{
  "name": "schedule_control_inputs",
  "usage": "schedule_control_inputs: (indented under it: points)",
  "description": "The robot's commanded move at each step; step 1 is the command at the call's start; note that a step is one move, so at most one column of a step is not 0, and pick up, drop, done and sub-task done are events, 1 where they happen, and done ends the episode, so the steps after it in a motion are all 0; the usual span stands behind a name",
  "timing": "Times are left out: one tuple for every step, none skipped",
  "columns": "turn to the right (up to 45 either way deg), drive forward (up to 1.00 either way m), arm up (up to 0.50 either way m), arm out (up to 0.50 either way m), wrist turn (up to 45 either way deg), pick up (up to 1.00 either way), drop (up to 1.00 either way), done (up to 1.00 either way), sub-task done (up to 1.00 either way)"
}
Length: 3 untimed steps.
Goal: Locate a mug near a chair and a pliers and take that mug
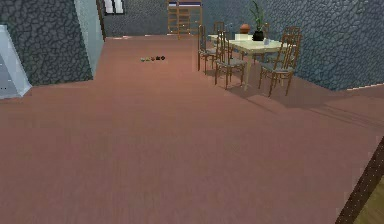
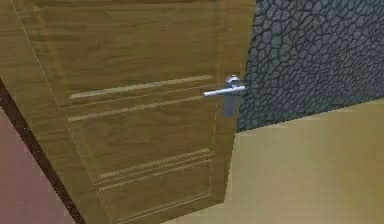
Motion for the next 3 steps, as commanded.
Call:
schedule_control_inputs:
  points:
    - [0.0,0.40,0.00,0.00,0.0,0.00,0.00,0.00,0.00]
    - [12.0,0.00,0.00,0.00,0.0,0.00,0.00,0.00,0.00]
    - [0.0,1.00,0.00,0.00,0.0,0.00,0.00,0.00,0.00]
